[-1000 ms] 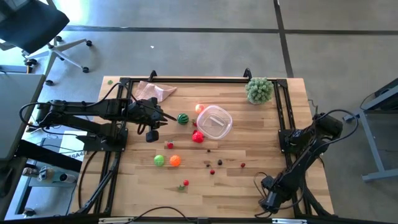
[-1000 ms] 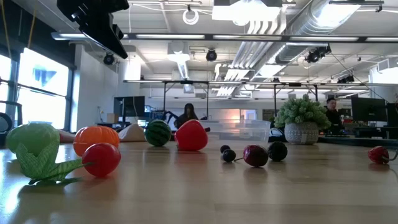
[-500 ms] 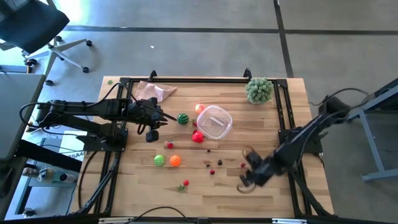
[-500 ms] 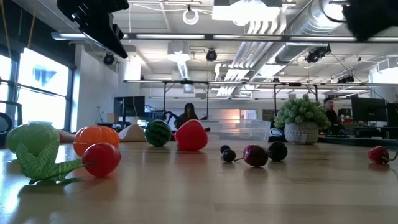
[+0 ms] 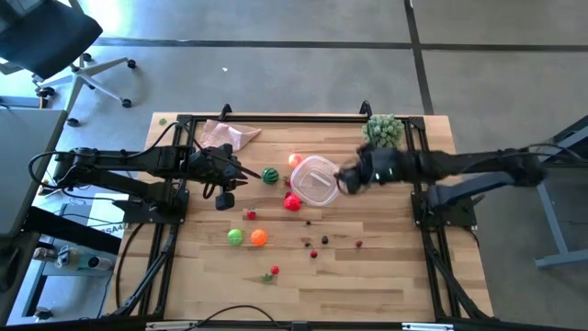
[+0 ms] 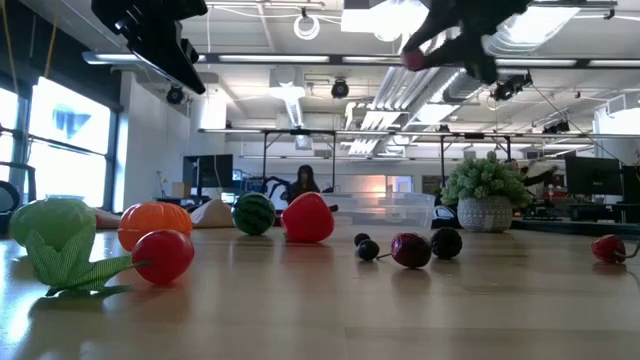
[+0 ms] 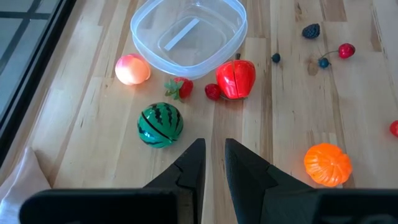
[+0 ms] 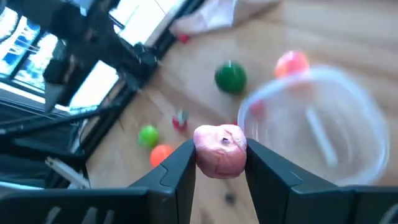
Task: Pick and placing Produce into tupperware
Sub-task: Put the peach into the transparent bin
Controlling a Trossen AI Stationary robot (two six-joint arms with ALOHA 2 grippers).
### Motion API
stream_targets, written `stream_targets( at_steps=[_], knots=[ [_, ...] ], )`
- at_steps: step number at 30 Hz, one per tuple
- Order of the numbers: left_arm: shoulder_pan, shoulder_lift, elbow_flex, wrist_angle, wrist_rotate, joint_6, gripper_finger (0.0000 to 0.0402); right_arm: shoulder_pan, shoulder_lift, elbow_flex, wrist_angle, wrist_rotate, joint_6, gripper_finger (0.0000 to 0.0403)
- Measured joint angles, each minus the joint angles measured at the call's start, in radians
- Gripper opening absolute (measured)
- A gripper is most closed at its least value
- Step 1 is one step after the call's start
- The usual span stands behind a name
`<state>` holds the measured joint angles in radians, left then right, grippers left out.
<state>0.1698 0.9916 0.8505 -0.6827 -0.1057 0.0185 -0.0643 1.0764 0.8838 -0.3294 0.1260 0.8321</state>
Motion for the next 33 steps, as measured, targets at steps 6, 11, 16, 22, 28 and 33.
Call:
stream_targets(
  at_steps=[6, 11, 16, 22, 28, 33],
  knots=[
    [0.0, 0.0, 0.0, 0.0, 0.0, 0.0, 0.0051, -0.229, 0.14, 0.139, -0.028, -0.212, -0.254, 0.0112],
    [0.0, 0.0, 0.0, 0.0, 0.0, 0.0, 0.0051, -0.285, 0.34, 0.376, -0.235, -0.251, -0.488, 0.0112],
    [0.0, 0.0, 0.0, 0.0, 0.0, 0.0, 0.0051, -0.283, 0.513, 0.492, -0.426, -0.256, -0.613, 0.0112],
    [0.0, 0.0, 0.0, 0.0, 0.0, 0.0, 0.0051, -0.283, 0.662, 0.476, -0.468, -0.268, -0.624, 0.0112],
    [0.0, 0.0, 0.0, 0.0, 0.0, 0.0, 0.0051, -0.268, 0.767, 0.476, -0.452, -0.284, -0.623, 0.0112],
    [0.0, 0.0, 0.0, 0.0, 0.0, 0.0, 0.0051, -0.251, 0.842, 0.476, -0.384, -0.312, -0.63, 0.0112]
  ],
)
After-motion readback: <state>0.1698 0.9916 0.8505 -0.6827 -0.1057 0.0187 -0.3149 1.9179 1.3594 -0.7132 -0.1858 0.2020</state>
